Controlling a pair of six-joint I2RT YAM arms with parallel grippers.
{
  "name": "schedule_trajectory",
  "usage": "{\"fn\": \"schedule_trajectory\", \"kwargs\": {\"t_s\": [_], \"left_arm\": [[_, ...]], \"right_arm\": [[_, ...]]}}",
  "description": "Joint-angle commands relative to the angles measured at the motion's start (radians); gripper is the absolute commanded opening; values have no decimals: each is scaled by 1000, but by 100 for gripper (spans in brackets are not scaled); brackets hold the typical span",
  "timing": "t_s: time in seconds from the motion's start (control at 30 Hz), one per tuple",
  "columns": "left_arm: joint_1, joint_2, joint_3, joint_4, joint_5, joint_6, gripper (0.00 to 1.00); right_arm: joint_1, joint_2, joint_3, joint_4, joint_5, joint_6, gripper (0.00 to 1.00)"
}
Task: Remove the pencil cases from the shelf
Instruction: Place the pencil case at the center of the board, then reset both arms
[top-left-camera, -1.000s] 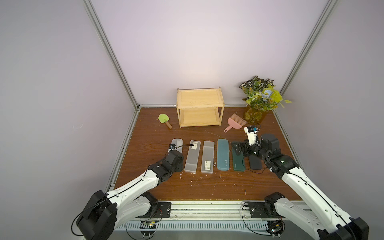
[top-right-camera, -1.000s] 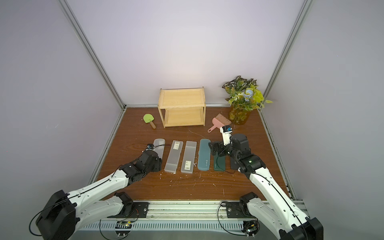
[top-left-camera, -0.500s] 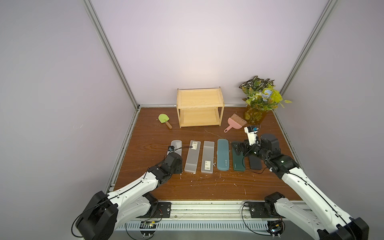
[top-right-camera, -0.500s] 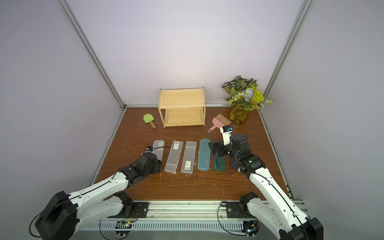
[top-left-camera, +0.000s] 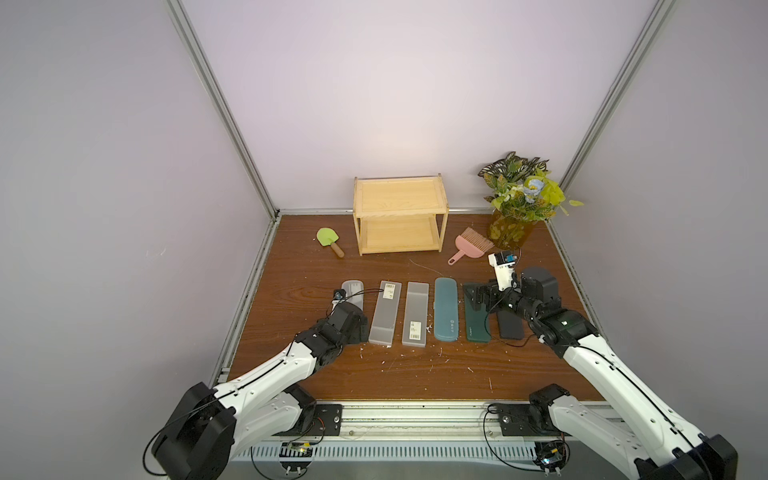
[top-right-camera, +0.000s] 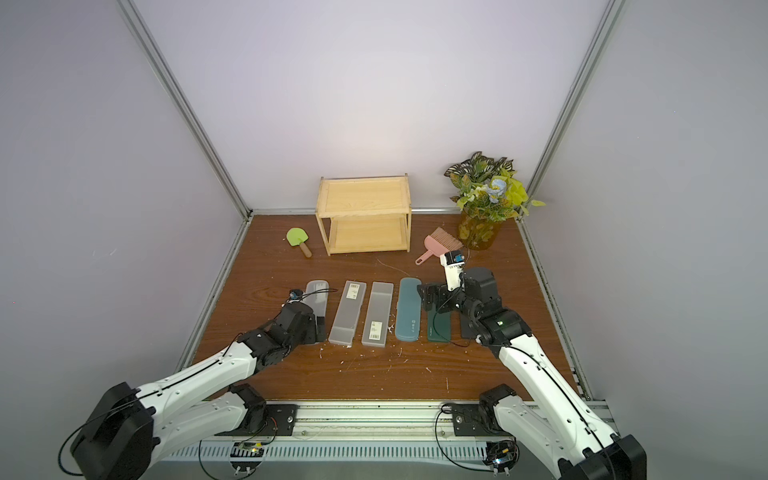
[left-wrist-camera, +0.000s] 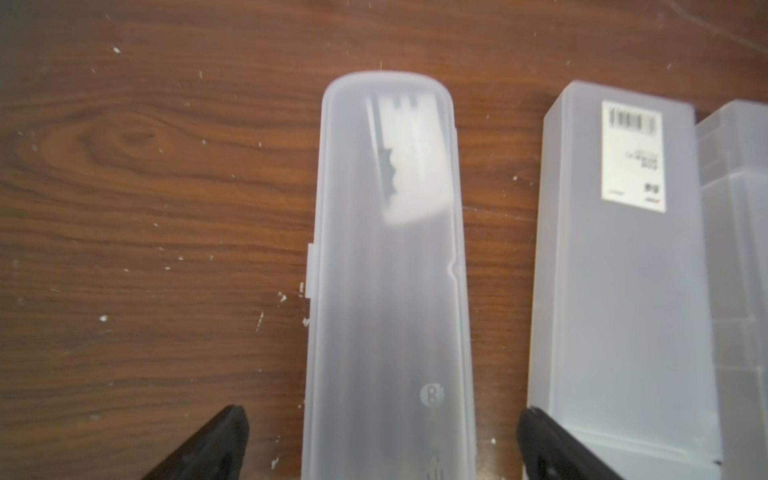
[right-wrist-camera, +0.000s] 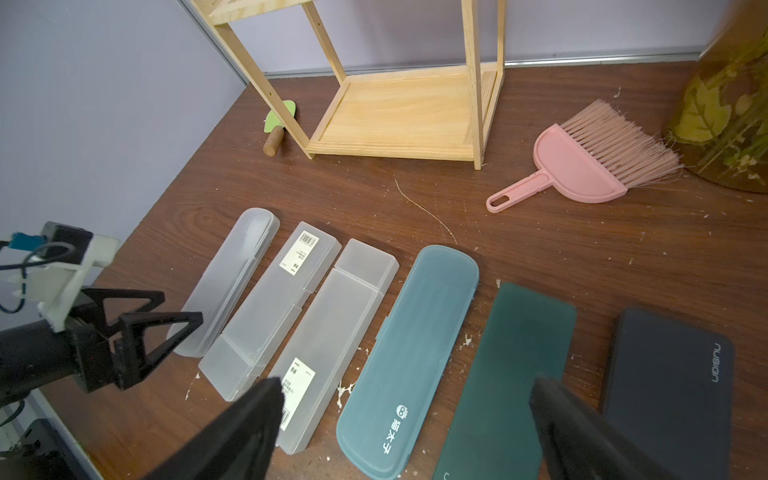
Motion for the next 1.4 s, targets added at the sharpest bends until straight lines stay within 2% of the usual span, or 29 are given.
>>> {"fn": "schedule_trajectory", "kwargs": {"t_s": [0.0, 0.17, 0.3, 0.37, 0.43, 0.53, 0.63, 0.73, 0.8, 0.9, 0.97, 1.13, 1.23, 1.27, 1.37], "left_arm": [[11, -76, 53, -15, -91, 11, 100], [25, -114, 121, 29, -252, 117, 100], [141, -67, 176, 182, -200, 243, 100], [224, -35, 177, 271, -138, 310, 100], [284, -7, 171, 329, -139, 363, 100], [359, 10, 112, 450, -112, 415, 100], [392, 28, -24, 711, -80, 487, 100], [444, 111, -123, 960, -57, 530, 100], [501, 186, -178, 1129, -5, 531, 100], [531, 271, -238, 1352, 32, 550, 100], [531, 317, -222, 1364, 79, 581, 99], [532, 432, -231, 1470, 93, 591, 99], [534, 535, -267, 1632, 107, 601, 99], [534, 559, -278, 1687, 107, 605, 99], [534, 556, -294, 1704, 107, 599, 99]], "right_arm": [[-4, -17, 53, -1, 17, -14, 99], [-3, 50, 167, -20, 29, -75, 99], [-4, 133, 306, -19, 70, -109, 99], [-4, 146, 338, -5, 111, -113, 99], [-5, 137, 335, 12, 176, -120, 99], [-8, 120, 293, 24, 262, -144, 99], [-15, 143, 254, 23, 346, -156, 99], [-28, 147, 188, 86, 429, -157, 99], [-39, 126, 95, 208, 452, -200, 99], [-66, 108, -62, 438, 462, -289, 99], [-96, 134, -159, 592, 441, -336, 99], [-178, 244, -312, 893, 392, -357, 99], [-223, 301, -429, 1157, 345, -352, 99], [-233, 333, -455, 1230, 358, -350, 99], [-257, 431, -479, 1334, 388, -312, 99]]}}
